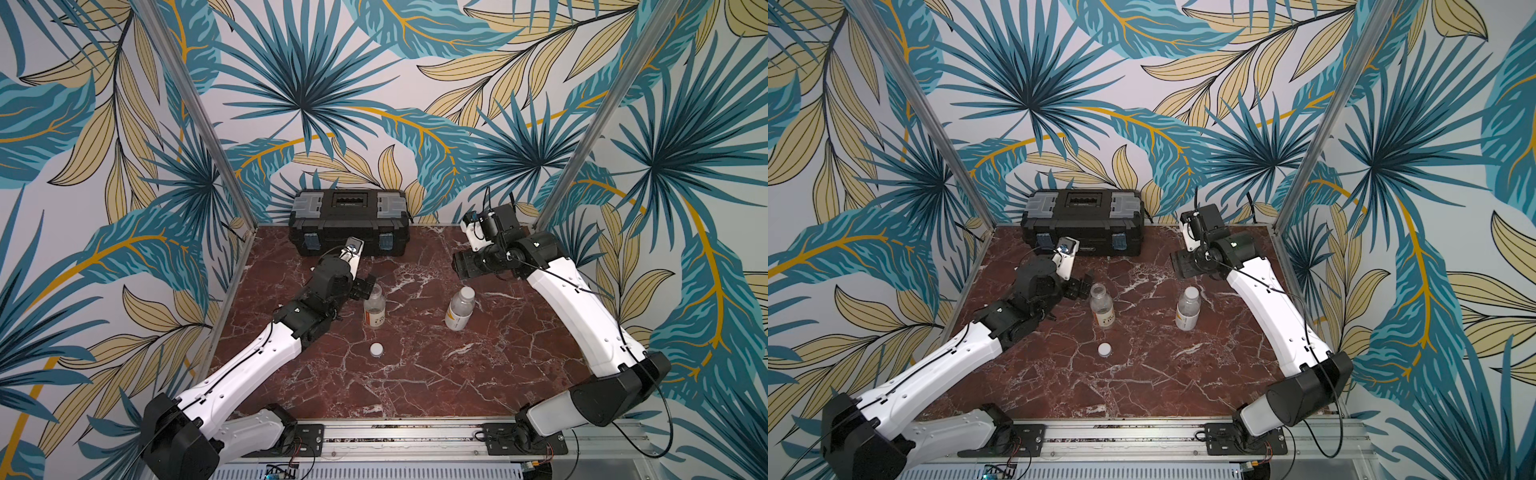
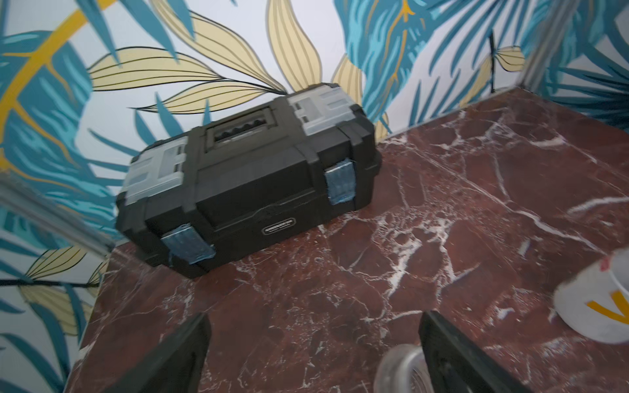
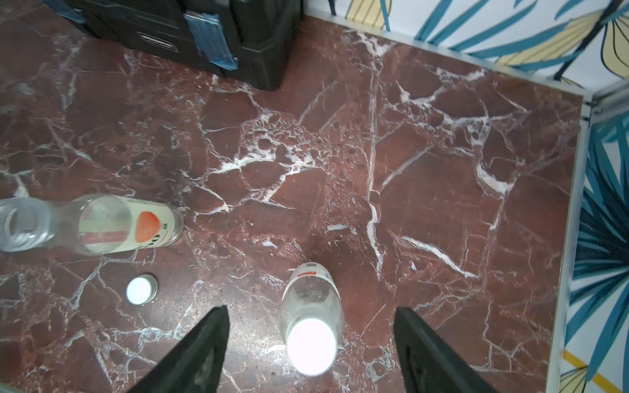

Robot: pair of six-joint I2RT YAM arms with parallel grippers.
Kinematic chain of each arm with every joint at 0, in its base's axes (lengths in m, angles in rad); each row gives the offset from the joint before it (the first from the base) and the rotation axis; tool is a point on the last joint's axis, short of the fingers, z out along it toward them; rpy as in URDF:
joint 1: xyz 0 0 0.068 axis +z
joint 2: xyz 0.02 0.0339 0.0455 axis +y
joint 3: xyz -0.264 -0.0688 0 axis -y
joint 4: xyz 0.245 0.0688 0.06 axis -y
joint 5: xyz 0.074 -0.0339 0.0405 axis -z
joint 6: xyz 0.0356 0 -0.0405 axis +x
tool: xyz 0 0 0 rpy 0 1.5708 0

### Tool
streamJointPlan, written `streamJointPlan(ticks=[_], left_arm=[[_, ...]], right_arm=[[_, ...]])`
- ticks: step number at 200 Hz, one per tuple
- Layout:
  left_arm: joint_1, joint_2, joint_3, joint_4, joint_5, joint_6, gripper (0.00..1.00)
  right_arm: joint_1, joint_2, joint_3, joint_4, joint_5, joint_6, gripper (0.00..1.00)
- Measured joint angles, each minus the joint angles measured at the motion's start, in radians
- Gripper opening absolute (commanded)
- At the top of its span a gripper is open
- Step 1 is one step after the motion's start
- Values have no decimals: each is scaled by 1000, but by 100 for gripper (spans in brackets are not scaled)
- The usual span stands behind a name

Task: Screw on the bottle caps
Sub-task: Place the plastic bottle at the center of the board, then pick up the plastic bottle at the center of the board.

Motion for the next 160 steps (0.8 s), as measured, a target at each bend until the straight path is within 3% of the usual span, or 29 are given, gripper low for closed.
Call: streamJointPlan(ticks=[34, 72, 98, 160], left_arm=[[112, -86, 0, -14, -3, -109, 100], [208, -90, -5, -76, 22, -207, 100], [223, -80, -9, -122, 27, -235, 100], [233, -80, -18, -152, 46, -246, 100]], right_arm=[[104, 0, 22, 51, -97, -83, 82], [196, 77, 77, 105, -172, -127, 84], [237, 154, 100, 146, -207, -134, 89], [316, 352, 186, 160, -214, -170, 91]])
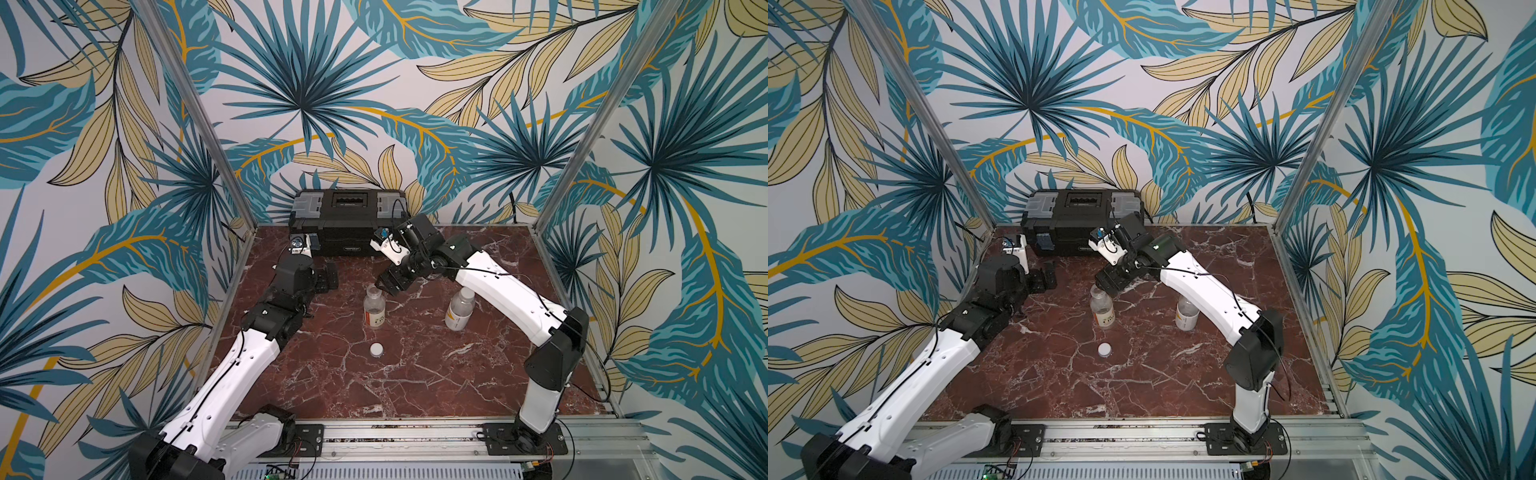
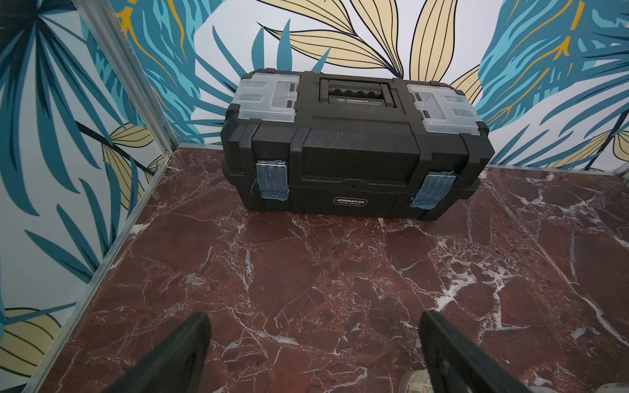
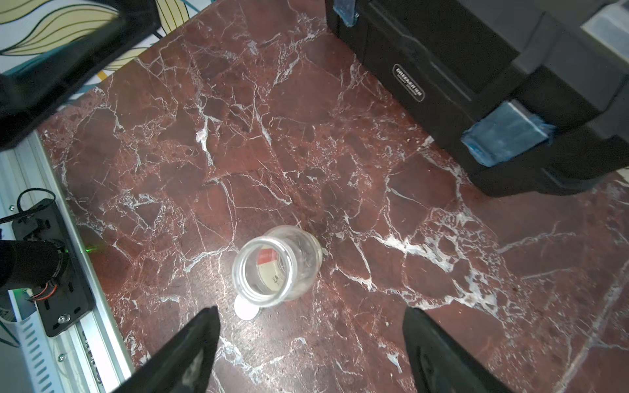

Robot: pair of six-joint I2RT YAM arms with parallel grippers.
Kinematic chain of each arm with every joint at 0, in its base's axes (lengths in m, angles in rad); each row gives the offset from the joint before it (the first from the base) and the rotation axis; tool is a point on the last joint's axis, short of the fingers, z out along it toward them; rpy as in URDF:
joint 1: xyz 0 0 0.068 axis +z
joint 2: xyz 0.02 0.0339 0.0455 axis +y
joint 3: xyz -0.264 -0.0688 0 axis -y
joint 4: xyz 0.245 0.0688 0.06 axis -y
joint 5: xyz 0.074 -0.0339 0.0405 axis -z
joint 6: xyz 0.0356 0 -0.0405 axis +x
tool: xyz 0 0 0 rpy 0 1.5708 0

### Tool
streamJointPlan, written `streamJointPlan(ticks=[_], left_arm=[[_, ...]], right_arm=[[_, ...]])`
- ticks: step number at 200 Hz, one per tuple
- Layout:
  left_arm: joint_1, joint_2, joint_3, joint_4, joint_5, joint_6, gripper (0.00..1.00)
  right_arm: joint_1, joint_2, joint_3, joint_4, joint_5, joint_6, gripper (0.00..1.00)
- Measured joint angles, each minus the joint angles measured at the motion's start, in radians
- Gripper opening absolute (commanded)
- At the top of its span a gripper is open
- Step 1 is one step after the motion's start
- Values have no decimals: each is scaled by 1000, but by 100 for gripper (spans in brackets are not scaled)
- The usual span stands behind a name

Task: Screw on the bottle caps
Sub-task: Pick up the plastic bottle at the center of the board.

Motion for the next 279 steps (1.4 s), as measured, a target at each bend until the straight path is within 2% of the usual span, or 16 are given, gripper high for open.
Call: streamJointPlan(ticks=[145, 183, 243, 279], left_arm=[[8, -2, -24, 1, 26, 4, 100], [9, -2, -26, 1, 26, 4, 100], [12, -2, -37, 3, 26, 4, 100], [12, -2, -37, 5, 26, 4, 100]], right_arm=[[31, 121, 53, -7, -19, -17, 89], [34, 139, 70, -14, -26, -18, 83], [40, 168, 105, -70, -32, -18, 81], [45, 169, 107, -85, -33, -18, 74]])
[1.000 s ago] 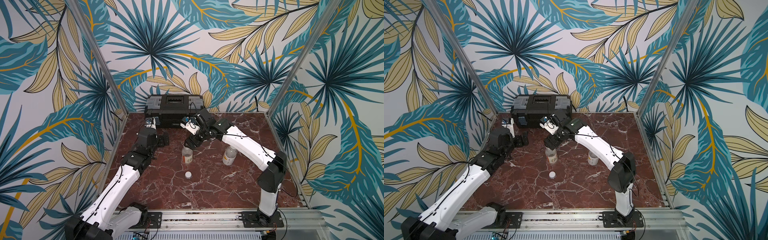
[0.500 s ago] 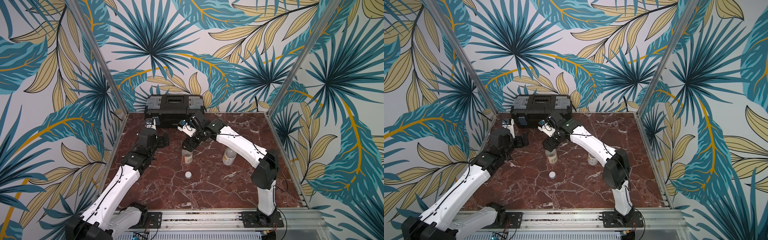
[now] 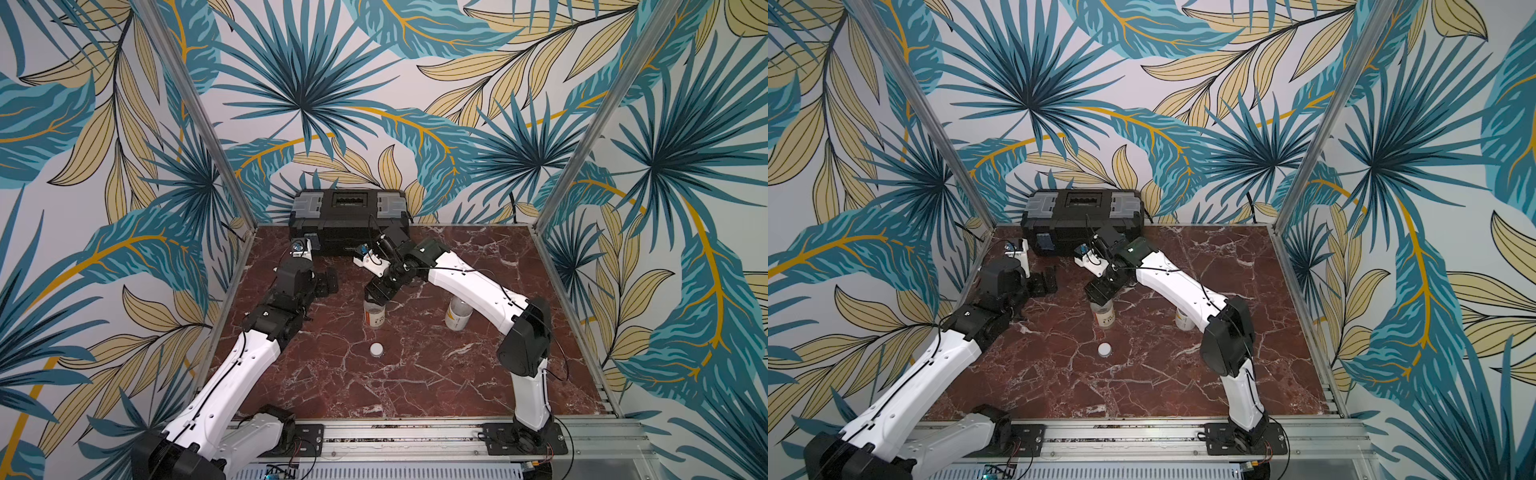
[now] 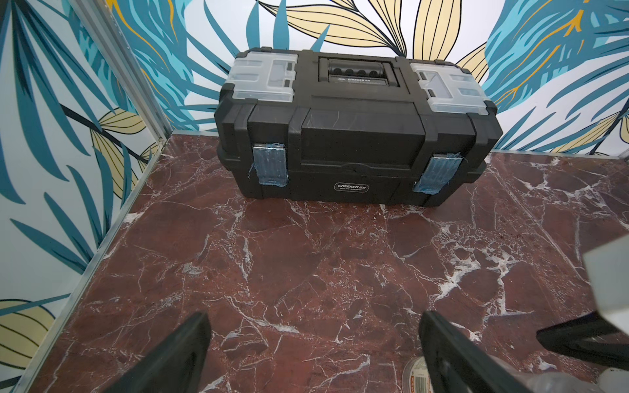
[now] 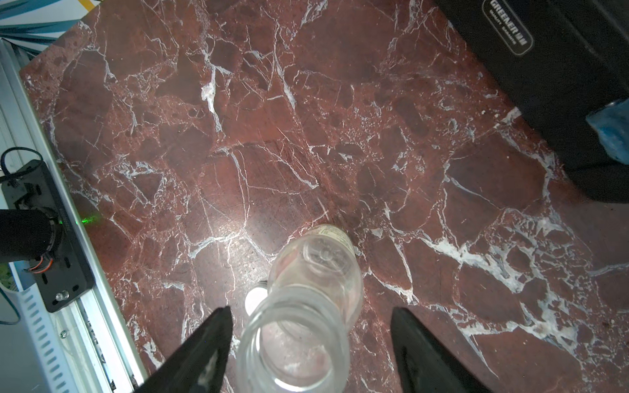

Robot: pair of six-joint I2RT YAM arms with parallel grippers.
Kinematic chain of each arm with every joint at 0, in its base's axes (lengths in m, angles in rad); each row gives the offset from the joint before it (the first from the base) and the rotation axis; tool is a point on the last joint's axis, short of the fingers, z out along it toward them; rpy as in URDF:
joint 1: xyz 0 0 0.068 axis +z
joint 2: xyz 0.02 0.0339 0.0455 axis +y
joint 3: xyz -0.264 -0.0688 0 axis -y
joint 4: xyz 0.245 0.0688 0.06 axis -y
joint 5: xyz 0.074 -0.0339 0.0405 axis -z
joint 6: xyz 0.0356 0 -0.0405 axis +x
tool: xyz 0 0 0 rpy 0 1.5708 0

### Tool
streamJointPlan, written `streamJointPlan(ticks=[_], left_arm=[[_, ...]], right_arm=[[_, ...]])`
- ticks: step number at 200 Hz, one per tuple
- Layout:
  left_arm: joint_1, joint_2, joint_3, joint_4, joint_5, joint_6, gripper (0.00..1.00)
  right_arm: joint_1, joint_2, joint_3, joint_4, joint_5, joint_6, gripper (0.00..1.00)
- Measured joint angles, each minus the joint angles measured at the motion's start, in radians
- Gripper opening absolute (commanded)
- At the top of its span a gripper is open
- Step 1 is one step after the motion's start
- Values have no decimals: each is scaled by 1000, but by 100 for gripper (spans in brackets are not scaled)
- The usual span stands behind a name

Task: Screw on the bottle caps
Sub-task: Pick up the plastic bottle at the center of the board.

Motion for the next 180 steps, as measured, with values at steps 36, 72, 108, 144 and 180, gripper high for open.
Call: streamJointPlan(ticks=[36, 72, 108, 144, 180], left_arm=[[0, 0, 0, 0, 0, 0, 100], [0, 0, 0, 0, 0, 0, 100], [0, 0, 0, 0, 0, 0, 100], [0, 0, -5, 1, 2, 0, 100], [0, 0, -6, 1, 4, 0, 100]], right_arm=[[1, 8, 16, -16, -7, 1, 67], [1, 18, 30, -31, -14, 0, 58], [1, 34, 45, -44, -14, 3, 44], [2, 35, 50, -47, -9, 5, 21], [2, 35, 51, -47, 1, 18, 2]])
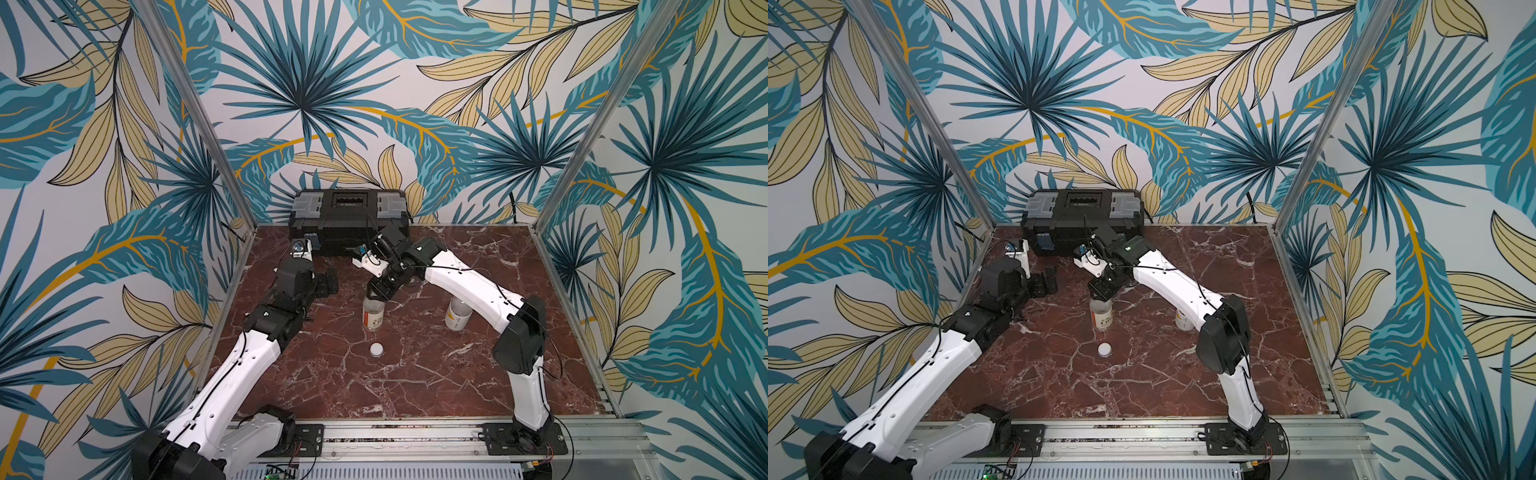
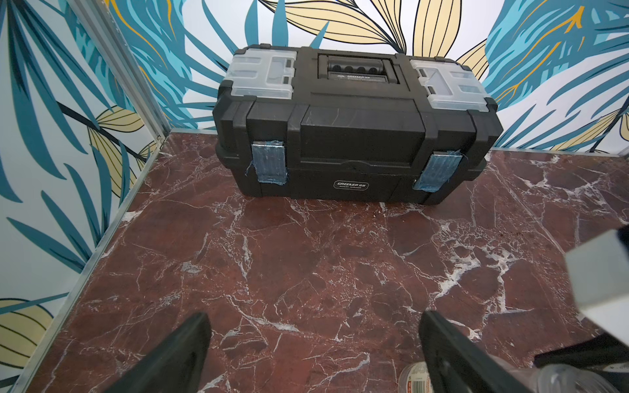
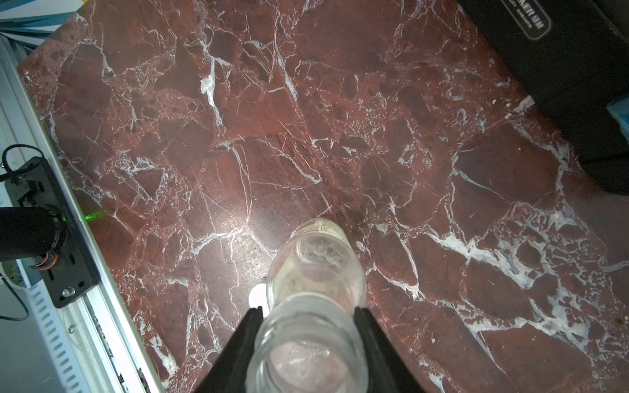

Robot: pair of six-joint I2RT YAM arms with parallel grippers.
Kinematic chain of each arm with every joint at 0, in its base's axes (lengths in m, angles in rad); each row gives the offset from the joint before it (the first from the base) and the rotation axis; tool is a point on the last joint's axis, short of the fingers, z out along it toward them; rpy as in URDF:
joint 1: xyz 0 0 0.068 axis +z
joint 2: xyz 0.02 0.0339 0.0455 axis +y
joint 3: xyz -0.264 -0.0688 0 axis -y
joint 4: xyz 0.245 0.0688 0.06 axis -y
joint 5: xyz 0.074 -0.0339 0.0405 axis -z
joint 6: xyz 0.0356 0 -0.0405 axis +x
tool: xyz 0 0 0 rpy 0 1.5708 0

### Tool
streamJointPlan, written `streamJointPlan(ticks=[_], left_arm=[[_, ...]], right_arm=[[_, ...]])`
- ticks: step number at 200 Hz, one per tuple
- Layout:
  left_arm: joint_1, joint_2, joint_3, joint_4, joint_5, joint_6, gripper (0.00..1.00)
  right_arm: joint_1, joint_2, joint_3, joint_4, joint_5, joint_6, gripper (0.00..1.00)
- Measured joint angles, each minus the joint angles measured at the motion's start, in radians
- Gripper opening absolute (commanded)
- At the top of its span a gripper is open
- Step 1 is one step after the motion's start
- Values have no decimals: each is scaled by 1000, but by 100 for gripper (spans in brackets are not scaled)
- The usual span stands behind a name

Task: Screw on the bottle caps
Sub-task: Pick up the plastic bottle at the center of the board.

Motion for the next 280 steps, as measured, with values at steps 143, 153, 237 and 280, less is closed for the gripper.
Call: streamJointPlan(ticks=[143, 153, 237, 280], left_arm=[[-97, 1, 0, 100, 616, 192, 100], [-122, 3, 1, 99, 664, 218, 100], [-233, 22, 40, 39, 734, 380, 100], [-249, 25, 59, 35, 710, 420, 100]], right_arm=[[-206, -331, -62, 61, -42, 66, 0], [-219, -338, -61, 60, -61, 66, 0], [-226, -356, -45, -8, -284, 0, 0], [-230, -393, -27, -71, -379, -71, 0]])
